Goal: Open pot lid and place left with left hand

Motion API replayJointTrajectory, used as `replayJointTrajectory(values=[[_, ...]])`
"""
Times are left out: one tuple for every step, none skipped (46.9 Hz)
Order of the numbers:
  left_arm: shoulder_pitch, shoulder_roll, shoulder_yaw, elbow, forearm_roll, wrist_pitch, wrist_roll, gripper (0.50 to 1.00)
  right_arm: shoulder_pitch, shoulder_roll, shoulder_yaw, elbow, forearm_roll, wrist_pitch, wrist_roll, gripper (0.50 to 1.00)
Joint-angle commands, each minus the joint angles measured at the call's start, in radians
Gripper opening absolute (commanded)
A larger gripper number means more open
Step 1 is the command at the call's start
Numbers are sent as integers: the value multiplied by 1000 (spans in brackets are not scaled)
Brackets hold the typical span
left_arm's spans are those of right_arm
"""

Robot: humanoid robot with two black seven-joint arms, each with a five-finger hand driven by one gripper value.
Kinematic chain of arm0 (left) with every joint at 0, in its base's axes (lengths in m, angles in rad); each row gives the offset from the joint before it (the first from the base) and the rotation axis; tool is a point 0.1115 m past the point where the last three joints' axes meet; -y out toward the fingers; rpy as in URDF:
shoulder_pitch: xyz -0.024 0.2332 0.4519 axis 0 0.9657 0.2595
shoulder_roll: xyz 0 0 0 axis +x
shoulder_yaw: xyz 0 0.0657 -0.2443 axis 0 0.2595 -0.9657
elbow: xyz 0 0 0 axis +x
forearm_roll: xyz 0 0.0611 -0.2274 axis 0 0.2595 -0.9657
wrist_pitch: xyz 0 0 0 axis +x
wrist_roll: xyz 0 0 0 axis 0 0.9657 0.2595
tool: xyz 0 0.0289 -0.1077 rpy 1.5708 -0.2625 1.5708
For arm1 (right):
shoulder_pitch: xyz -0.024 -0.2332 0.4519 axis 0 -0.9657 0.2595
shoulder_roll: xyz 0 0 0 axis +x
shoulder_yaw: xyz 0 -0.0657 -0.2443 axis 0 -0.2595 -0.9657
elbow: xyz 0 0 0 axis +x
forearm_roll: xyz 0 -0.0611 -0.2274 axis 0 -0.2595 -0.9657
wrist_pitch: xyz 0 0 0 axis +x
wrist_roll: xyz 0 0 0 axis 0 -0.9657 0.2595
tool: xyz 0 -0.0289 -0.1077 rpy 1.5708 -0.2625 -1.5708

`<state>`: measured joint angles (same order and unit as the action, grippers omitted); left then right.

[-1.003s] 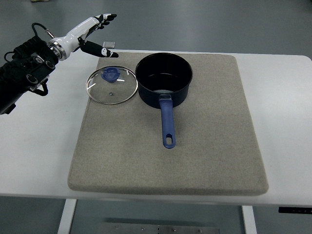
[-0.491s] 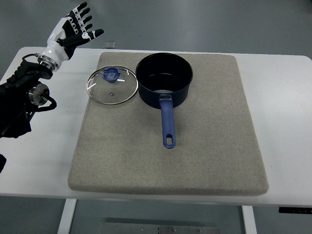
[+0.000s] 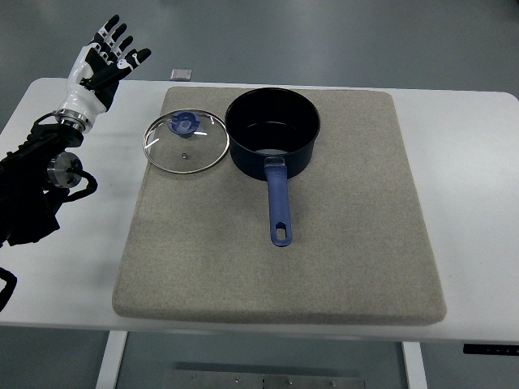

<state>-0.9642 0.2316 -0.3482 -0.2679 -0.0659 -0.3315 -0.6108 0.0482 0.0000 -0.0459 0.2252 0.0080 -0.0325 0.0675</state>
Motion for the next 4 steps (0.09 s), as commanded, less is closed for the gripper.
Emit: replayJointTrajectory(values=[[7,0,0,1,0,2,0,992,-5,0,-2,0,-2,0,0,917],[7,0,0,1,0,2,0,992,-7,0,-3,0,-3,0,2,917],[8,0,0,1,0,3,0,992,-8,0,-3,0,-3,0,2,917],[8,0,0,1,0,6,0,992,-13,0,-3,0,-3,-1,2,917]])
